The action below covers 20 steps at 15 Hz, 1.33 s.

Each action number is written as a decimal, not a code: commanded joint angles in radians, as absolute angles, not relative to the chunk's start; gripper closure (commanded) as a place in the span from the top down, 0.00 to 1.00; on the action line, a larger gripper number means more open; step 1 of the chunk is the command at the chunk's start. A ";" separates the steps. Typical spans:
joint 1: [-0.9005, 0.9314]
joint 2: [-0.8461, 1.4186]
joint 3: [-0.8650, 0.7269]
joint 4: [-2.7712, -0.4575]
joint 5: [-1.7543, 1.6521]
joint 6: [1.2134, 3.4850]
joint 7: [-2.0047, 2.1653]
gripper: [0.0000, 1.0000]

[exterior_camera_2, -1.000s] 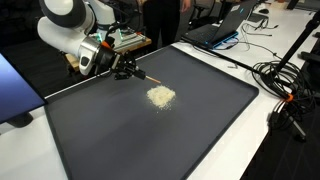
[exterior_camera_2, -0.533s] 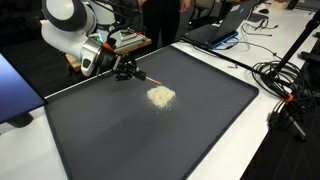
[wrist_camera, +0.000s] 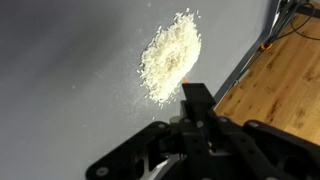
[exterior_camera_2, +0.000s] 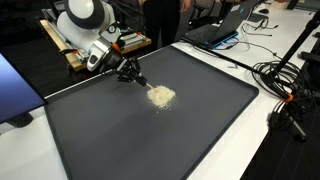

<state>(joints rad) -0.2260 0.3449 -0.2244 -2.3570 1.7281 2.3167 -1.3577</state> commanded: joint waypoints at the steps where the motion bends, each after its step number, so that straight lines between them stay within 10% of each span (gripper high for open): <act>1: -0.153 0.243 -0.220 -2.426 1.813 2.450 -1.436 0.03; 20: 0.127 0.078 -0.051 -2.444 1.868 3.181 -1.655 0.03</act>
<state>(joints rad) 0.0971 0.0943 -0.0754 -2.4320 1.9018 3.1089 -1.6435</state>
